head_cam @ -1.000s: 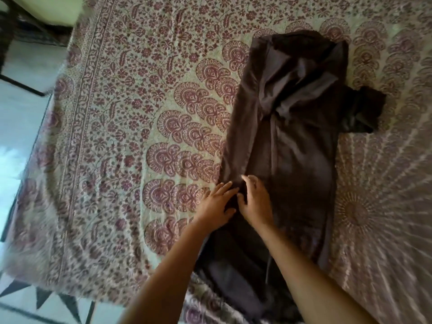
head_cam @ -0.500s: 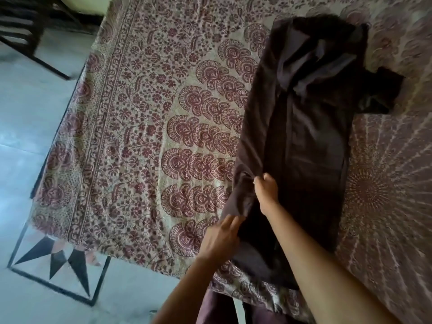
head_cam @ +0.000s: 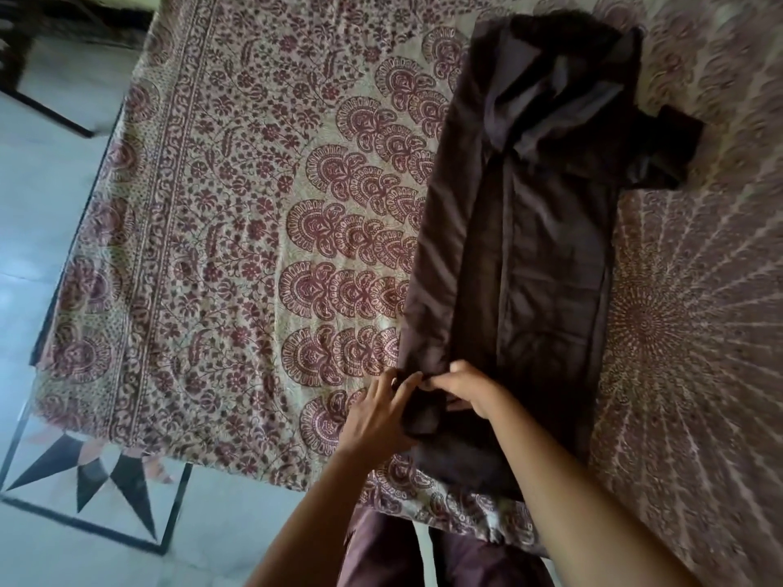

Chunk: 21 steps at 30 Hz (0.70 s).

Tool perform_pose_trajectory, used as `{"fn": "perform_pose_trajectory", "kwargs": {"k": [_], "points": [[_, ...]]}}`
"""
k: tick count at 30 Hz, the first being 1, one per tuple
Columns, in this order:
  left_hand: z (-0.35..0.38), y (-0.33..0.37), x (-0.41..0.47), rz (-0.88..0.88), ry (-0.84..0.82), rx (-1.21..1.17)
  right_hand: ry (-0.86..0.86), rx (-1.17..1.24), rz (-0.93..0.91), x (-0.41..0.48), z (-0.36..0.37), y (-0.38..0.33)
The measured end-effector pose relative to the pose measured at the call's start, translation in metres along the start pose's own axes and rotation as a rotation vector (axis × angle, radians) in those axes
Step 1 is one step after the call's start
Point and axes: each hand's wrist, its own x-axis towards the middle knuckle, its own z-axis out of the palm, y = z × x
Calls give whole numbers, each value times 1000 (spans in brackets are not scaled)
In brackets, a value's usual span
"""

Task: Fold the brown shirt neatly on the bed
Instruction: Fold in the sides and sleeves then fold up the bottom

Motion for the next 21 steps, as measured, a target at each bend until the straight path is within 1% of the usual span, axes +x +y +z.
{"fn": "perform_pose_trajectory", "kwargs": {"k": [1,2,3,4,6,7,9,10,11,12,14,15,16,19,21], "points": [[-1,0,-2,-3,-15,47,0,38,-1,-2,3,4],[-1,0,-5,-43,-16,49,-10,79,-6,-3,5,9],[-2,0,-7,-83,1,29,-20,110,-19,-4,6,13],[-1,-2,-9,-88,52,13,-25,126,-42,-4,7,17],[-1,-6,-13,-15,135,26,9,71,-84,-3,8,25],[1,-11,-15,23,143,27,64,-36,-107,-1,9,29],[6,-16,-17,67,63,9,211,-364,-143,2,8,34],[6,-17,-16,89,30,35,269,-503,-129,2,7,35],[4,-17,-16,97,4,70,287,-613,-110,0,7,34],[-2,-17,-13,96,-3,93,266,-705,-80,-2,5,32],[-14,-14,-4,61,37,38,176,-838,-25,-10,1,26],[-22,-13,2,45,70,-7,168,-852,-19,-12,-1,21],[-30,-12,10,31,97,-23,199,-840,-42,-14,-4,16],[-58,-3,37,8,186,-19,474,-706,-149,-14,-17,-5],[-75,3,57,-12,225,-64,572,-528,-196,-8,-25,-21]]}}
